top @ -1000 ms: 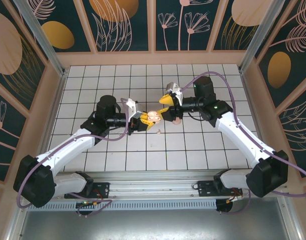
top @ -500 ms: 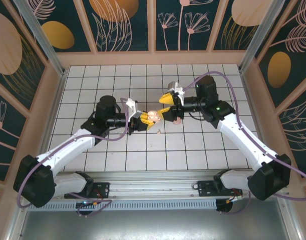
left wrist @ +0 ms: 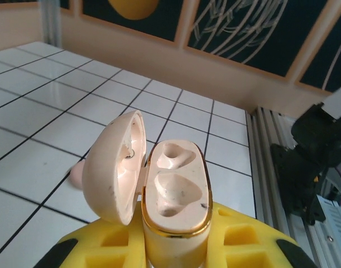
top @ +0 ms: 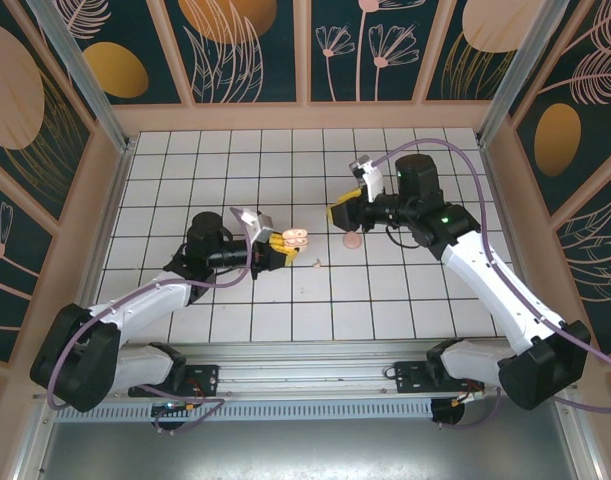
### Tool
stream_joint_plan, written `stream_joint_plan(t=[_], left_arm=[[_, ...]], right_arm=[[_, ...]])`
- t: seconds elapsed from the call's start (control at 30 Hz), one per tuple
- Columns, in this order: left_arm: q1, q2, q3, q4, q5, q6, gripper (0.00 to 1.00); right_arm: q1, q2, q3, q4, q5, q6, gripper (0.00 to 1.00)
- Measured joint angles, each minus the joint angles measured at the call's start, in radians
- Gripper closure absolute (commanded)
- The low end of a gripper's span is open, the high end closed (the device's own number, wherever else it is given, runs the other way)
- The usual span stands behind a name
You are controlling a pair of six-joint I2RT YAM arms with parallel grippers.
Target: Insert the wireless bluetooth earbuds into the charging case
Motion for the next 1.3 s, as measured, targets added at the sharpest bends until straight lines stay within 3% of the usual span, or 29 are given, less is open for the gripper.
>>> stream_joint_plan(t=[0.27,0.5,0.63,0.93,1.13,1.3], left_arm=[[0.083,-0.020,-0.118,0.140,-0.054,-0.114,0.82],[0.164,-0.070,-0.174,0.216,-0.106,-0.197,0.82],[0.185,-0.076,-0.178,0.224,-0.126,-0.219,0.82],[0.188,-0.083,-0.179,0.237,-0.139,-0.234,0.81],[0.188,-0.100,-0.182,0.236,-0.155,-0.233,0.81],[0.189,-0.103,-0.182,0.227,-0.157,-0.233,0.81]], right_arm=[[0.026,0.125,0.042,-0.144,0.129,0.079,0.51],[0.123,0.163,0.042,-0.139,0.140,-0.039,0.49],[0.132,0.185,0.042,-0.148,0.121,-0.246,0.48],[0.132,0.243,0.041,-0.249,0.100,-0.921,0.48],[0.144,0.391,0.042,-0.294,0.103,-1.186,0.47],[0.153,0.488,0.042,-0.297,0.110,-1.307,0.46]])
